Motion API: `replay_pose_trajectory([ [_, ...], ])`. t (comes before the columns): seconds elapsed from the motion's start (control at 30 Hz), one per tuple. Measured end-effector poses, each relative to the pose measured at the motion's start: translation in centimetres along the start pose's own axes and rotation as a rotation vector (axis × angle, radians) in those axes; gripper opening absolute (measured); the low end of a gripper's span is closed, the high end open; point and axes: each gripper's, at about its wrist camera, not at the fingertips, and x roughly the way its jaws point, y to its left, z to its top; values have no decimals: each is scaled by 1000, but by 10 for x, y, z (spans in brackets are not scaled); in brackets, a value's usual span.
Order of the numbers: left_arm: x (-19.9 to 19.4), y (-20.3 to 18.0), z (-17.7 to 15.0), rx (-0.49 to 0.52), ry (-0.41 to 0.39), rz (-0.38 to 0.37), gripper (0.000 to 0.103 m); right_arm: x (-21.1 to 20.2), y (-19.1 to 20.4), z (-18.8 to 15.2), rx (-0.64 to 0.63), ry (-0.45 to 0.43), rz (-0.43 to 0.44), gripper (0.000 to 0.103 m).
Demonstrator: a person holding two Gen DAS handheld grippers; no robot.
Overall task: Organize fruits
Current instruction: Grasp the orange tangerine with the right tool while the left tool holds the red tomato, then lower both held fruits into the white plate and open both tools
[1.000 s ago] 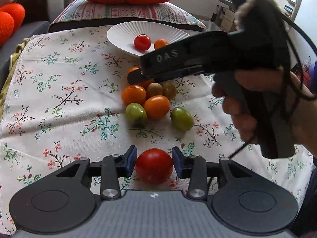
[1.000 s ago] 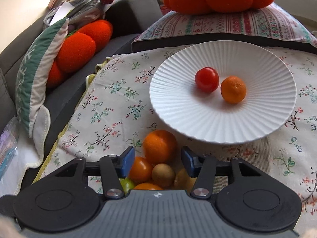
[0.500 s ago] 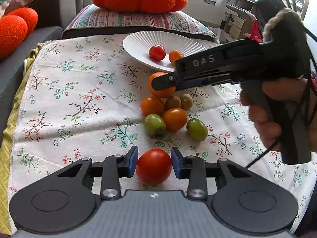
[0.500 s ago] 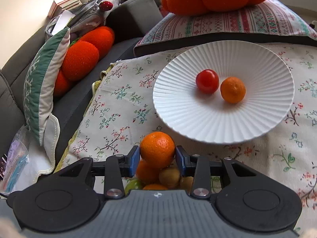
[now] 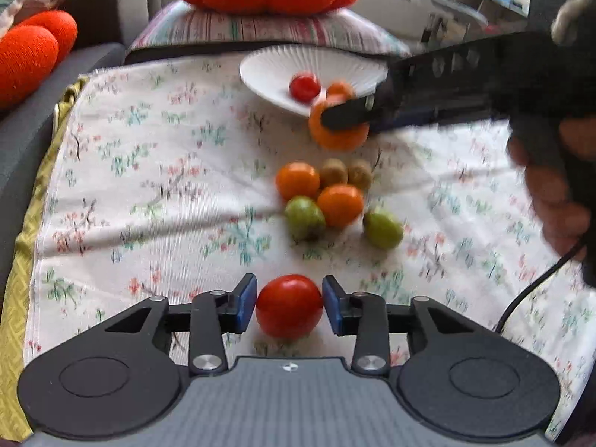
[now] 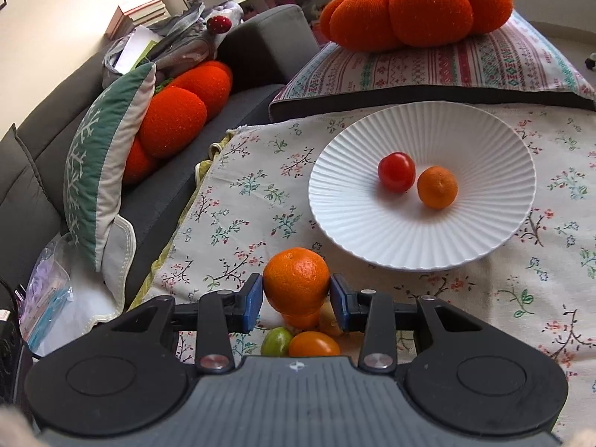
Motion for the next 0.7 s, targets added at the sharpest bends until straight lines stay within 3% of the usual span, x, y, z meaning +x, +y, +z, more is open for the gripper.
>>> replay_pose_trajectory([
  [0.17,1,2,-2,-5,-8,7,21,-4,1,1,1,-13,2,36],
  [0.37,-16,12,9,-44,-85,23,21,-19,-1,6,7,-36,10,36],
  [0.7,-30,13,37,-71,-213,9,21,-59,-35,26,100,-156,-25,36],
])
